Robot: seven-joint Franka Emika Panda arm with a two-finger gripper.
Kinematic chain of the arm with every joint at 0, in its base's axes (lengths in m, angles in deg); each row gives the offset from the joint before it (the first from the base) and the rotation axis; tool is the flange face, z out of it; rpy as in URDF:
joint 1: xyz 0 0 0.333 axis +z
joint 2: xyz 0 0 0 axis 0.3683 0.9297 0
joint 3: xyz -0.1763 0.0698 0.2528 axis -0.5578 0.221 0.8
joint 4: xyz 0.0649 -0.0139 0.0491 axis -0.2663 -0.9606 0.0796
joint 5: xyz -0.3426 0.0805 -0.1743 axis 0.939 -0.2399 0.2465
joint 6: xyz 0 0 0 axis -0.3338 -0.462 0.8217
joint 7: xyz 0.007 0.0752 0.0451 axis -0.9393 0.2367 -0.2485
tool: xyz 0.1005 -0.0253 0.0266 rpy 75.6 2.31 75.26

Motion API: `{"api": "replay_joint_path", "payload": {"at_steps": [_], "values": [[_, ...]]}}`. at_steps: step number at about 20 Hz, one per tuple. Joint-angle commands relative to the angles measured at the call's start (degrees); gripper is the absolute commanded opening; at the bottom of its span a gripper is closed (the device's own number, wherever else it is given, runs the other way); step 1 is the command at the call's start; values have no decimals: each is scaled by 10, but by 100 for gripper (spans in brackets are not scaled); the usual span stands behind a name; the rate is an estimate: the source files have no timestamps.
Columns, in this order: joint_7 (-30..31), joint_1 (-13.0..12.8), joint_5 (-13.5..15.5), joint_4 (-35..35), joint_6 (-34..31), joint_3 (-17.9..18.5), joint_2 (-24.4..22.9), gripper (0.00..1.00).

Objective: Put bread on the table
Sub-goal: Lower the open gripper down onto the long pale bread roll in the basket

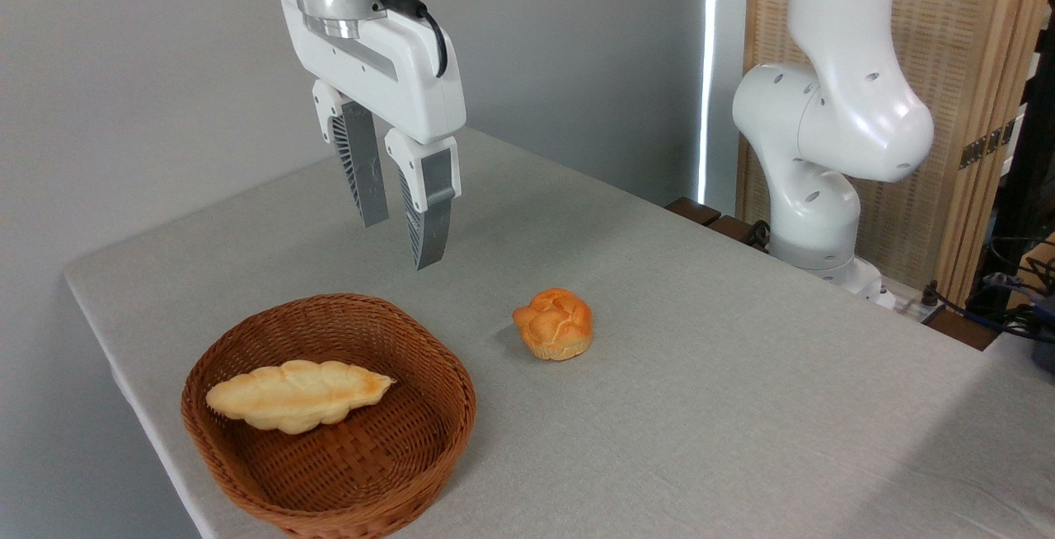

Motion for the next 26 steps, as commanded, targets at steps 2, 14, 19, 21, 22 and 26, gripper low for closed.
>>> {"api": "replay_joint_path", "payload": {"at_steps": [2, 14, 19, 21, 22, 26], "values": [[-9, 5, 3, -4, 4, 2, -9, 100], [-11, 5, 2, -5, 7, 2, -7, 100], [-10, 0, 2, -9, 15, -5, -1, 100], [-9, -6, 3, -9, 25, -5, 0, 100], [-9, -16, 2, -20, 42, -6, 0, 100], [-9, -26, 3, -38, 112, -5, 5, 100]]}}
